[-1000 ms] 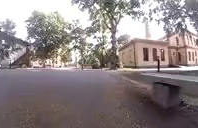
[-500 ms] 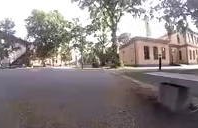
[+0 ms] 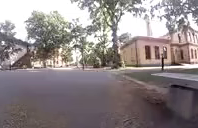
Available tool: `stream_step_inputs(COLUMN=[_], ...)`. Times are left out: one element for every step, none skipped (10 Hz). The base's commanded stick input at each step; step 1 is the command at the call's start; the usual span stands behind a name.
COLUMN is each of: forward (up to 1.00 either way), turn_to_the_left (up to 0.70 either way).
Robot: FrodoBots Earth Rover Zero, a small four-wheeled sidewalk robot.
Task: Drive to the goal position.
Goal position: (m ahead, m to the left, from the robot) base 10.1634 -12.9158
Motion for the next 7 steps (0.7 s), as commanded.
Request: stream_step_inputs(forward=[0.44,0.44,0.44,0.44,0.44,0.44,0.44], turn_to_the_left=[0.05,0.05,0.05,0.05,0.05,0.05,0.05])
